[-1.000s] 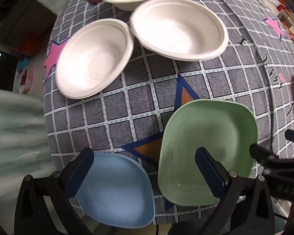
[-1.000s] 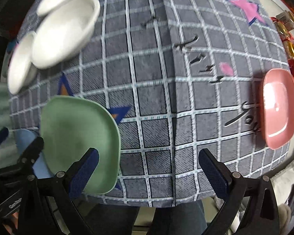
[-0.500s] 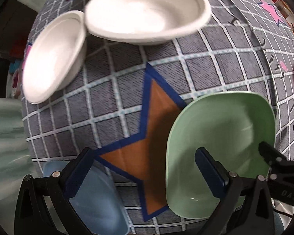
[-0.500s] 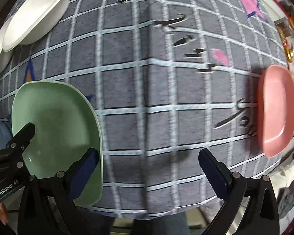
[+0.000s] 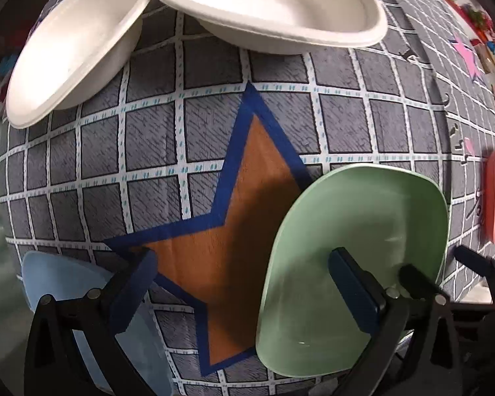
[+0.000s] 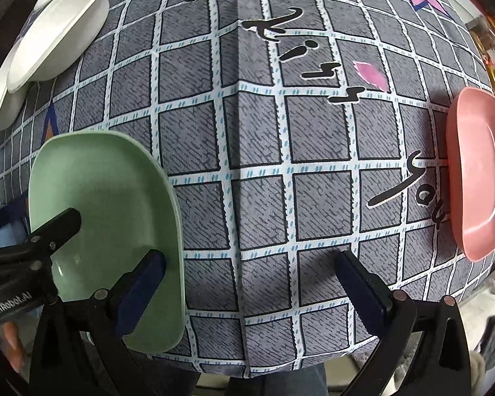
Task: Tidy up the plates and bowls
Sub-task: 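Close both grippers on the green plate rim, then lift the green plate with both grippers and lower it onto the blue plate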
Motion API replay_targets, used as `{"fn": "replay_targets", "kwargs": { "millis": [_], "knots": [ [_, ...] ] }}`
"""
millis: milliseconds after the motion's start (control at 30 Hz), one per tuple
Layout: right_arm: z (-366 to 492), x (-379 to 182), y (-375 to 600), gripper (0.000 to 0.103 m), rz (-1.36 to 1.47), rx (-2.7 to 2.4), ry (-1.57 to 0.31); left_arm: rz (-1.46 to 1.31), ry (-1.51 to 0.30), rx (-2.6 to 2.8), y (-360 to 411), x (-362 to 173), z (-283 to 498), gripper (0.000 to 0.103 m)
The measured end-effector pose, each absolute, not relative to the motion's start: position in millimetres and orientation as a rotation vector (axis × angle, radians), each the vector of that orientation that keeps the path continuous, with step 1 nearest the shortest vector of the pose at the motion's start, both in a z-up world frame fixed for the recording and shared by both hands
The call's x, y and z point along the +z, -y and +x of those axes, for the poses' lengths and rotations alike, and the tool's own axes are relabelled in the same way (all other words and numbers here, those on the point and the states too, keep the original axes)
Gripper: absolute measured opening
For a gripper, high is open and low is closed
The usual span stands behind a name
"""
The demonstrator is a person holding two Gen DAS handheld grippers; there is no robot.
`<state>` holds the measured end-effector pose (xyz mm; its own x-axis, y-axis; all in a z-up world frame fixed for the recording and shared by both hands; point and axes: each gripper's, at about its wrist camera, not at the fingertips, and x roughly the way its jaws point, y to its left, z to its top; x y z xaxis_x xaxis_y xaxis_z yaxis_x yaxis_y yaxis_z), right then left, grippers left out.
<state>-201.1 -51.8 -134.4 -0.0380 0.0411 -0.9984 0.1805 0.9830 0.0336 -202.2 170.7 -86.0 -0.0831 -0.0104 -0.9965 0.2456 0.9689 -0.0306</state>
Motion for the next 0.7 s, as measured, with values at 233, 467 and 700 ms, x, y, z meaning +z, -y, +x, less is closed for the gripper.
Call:
{"fn": "replay_targets", "kwargs": {
  "millis": [233, 467, 700],
  "knots": [
    [-181, -137, 9, 0.085, 0.155, -0.066, -1.676, 0.258, -1.651, -0.293, -135, -88, -213, 0.087],
    [-179, -125, -5, 0.045, 0.113, -0.035, -1.669, 0.286, -1.636, -0.332, -107, -73, -217, 0.060],
    [-173, -122, 12, 0.011, 0.319, 0.002, -1.690, 0.342, -1.616, -0.373, -95, -67, -223, 0.048]
  ]
}}
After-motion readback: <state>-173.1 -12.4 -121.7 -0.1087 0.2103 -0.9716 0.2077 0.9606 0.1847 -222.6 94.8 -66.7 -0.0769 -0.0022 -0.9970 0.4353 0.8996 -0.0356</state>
